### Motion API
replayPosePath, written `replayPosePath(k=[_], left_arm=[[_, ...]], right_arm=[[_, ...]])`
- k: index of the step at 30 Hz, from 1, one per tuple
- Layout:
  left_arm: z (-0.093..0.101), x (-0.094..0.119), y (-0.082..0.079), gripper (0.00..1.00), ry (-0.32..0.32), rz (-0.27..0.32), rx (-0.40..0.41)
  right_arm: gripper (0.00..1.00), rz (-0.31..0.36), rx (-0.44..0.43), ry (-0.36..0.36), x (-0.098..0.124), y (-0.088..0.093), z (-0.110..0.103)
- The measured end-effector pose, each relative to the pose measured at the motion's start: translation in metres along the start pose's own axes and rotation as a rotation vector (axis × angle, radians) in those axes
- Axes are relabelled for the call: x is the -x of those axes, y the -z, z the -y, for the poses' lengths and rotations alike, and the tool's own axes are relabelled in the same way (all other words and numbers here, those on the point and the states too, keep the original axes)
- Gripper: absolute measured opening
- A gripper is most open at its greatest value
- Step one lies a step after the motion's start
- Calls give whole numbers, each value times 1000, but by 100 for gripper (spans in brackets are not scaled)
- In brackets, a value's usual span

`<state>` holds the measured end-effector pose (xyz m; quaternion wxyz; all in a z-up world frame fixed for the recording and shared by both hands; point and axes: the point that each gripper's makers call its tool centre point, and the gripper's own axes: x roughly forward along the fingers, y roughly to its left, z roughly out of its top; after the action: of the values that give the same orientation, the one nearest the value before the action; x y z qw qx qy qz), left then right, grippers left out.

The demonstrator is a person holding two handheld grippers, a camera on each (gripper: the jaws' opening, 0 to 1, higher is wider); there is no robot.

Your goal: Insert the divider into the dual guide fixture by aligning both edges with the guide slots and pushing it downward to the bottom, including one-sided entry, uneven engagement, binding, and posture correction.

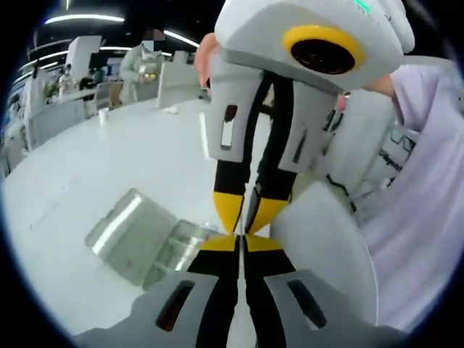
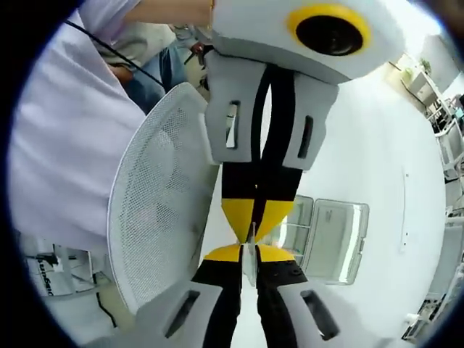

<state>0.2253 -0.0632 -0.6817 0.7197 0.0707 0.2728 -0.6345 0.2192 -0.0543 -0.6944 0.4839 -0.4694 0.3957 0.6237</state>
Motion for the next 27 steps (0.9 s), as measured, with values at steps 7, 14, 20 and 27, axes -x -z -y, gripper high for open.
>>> replayPosePath(k=[7, 14, 20, 27], left_arm=[[1, 0, 2, 0, 4, -18, -12], [1, -1, 3, 0, 5, -30, -31], [1, 1, 1, 4, -2, -13, -35], [0, 6, 2, 13, -15, 18, -33]], right_arm=[[0, -11, 0, -10, -1, -1, -1], [0, -15, -51, -23, -2, 0, -2], [0, -10, -76, -18, 0, 0, 0], [0, 0, -92, -20, 1, -3, 2]])
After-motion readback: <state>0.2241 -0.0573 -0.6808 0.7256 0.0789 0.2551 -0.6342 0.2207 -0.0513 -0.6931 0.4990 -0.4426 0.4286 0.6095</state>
